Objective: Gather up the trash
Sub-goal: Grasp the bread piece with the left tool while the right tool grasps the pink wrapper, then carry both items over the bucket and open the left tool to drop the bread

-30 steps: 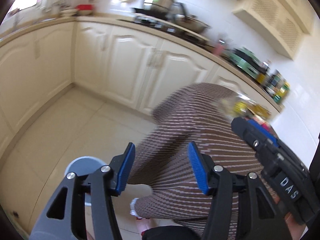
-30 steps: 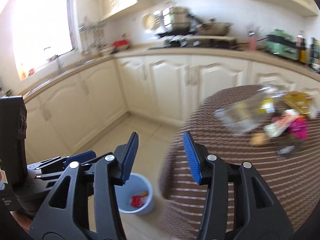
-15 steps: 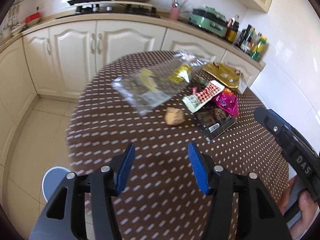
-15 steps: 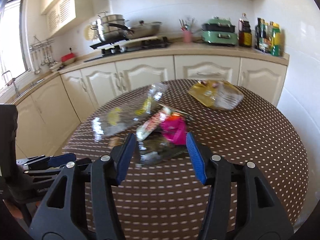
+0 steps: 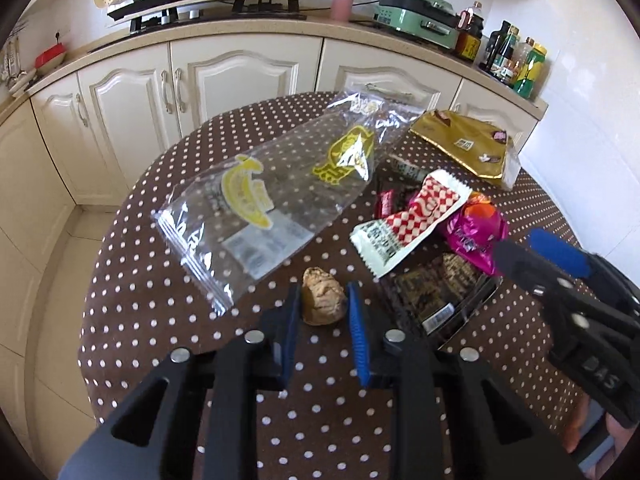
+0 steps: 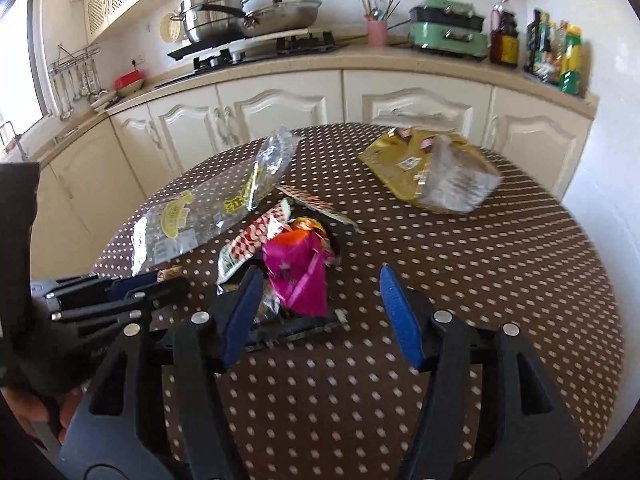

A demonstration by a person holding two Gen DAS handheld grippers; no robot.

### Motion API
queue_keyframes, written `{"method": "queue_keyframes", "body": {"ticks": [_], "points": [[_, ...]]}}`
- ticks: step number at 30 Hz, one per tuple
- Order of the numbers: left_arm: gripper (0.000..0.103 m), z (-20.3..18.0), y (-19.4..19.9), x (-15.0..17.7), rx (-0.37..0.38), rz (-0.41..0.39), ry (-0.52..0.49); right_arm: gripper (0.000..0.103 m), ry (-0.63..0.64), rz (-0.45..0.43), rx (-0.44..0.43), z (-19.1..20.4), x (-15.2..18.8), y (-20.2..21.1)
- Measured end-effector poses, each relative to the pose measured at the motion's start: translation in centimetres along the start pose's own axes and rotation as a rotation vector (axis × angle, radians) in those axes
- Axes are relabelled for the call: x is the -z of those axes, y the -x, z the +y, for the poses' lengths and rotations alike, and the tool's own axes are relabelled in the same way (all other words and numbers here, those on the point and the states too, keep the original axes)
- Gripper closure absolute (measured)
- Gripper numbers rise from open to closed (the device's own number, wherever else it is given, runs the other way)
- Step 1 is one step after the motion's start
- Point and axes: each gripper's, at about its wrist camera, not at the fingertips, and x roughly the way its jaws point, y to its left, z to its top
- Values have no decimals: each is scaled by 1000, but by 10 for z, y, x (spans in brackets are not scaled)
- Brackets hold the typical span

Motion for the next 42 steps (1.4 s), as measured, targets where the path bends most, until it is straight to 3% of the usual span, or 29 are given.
{"method": "queue_keyframes", "body": {"ticks": [6,7,10,16,20,23,31,37,42], "points": [[81,-1,17,2,28,-52,-2,46,24,46,-26,8,-9,-26],[81,-1,20,3,32,-55,-1,69,20,54,-47,7,-10,-29],[81,2,29,6,53,-70,9,70,5,46,-48,3,-9,-27],[81,9,50,16,81,-95,18,70,2,-70,80,1,-1,12],[81,18,74,24,106,-129,32,70,-4,-157,106,7,2,45],[81,29,94,31,119,-159,46,70,2,-206,69,23,2,69],[81,95,145,62,88,-229,127,70,96,-217,-136,118,8,89],[81,175,169,104,12,-242,237,70,203,-125,-295,228,29,59],[81,247,168,143,-47,-216,348,70,265,-45,-373,302,50,30]]}}
